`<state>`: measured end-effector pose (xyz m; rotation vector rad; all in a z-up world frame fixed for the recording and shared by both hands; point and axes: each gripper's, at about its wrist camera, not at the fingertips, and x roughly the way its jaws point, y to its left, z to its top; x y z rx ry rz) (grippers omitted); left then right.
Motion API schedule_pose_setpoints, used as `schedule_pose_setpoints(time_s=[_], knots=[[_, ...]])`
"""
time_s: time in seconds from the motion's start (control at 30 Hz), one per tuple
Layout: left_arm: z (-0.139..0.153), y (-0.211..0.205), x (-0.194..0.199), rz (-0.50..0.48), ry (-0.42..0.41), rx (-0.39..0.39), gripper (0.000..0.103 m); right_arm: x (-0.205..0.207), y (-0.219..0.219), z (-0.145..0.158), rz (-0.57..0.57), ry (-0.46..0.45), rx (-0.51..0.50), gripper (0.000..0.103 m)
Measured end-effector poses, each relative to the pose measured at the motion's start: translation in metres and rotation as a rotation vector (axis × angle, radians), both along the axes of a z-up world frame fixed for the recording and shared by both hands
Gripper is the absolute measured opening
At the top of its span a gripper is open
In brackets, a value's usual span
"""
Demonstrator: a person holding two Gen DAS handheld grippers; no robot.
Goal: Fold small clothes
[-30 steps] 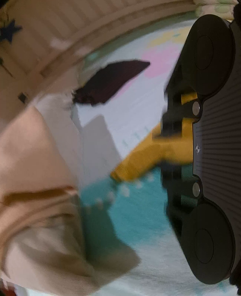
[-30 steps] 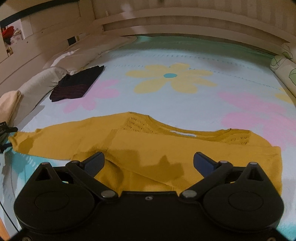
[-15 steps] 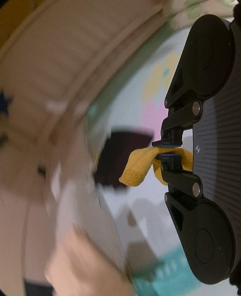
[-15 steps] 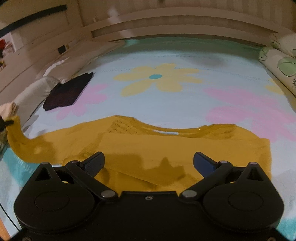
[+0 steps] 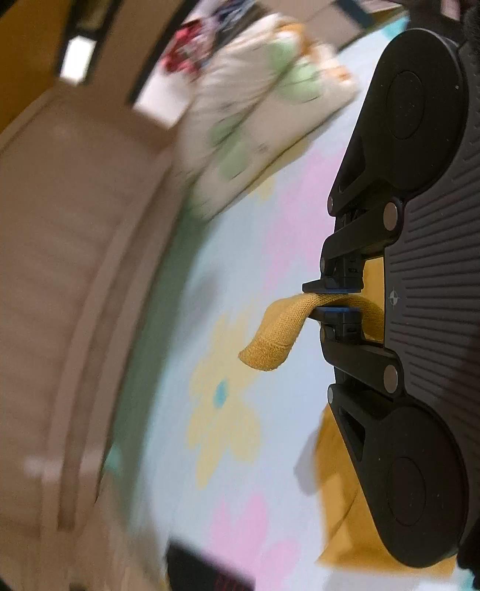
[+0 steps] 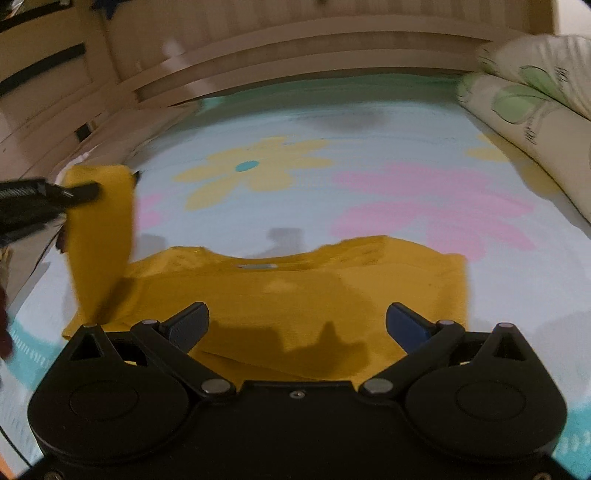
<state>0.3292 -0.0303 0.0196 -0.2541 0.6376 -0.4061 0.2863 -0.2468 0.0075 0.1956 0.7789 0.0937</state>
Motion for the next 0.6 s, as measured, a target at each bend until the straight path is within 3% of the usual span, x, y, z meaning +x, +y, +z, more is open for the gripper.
schedule_pose_setpoints(time_s=[0.07, 0.1, 0.13, 0.2, 0.3, 0.4, 0.6], knots=[[-0.017, -0.02, 0.006, -0.058, 0.036, 0.003, 0.007, -0.002, -0.01, -0.002, -0.024, 0.008, 0.004, 0.103], [-0.025, -0.03, 0.007, -0.09, 0.058, 0.001, 0.014, -0.002, -0.015, -0.003, -0.036, 0.012, 0.008, 0.103], [-0.033, -0.034, 0.015, -0.12, 0.084, -0.004, 0.034, -0.002, -0.018, -0.004, -0.045, 0.015, 0.01, 0.103], [-0.044, -0.043, 0.014, -0.167, 0.114, -0.02, 0.052, -0.003, -0.024, -0.005, -0.061, 0.019, 0.014, 0.103], [-0.044, -0.041, 0.014, -0.166, 0.108, -0.001, 0.052, -0.004, -0.03, -0.006, -0.078, 0.019, 0.026, 0.103], [-0.039, -0.016, 0.011, -0.089, 0.099, 0.029, 0.053, -0.001, -0.033, -0.006, -0.081, 0.006, 0.059, 0.103], [-0.06, 0.026, 0.033, 0.041, 0.221, 0.148, 0.053, 0.017, -0.023, -0.019, -0.039, 0.037, 0.179, 0.102]])
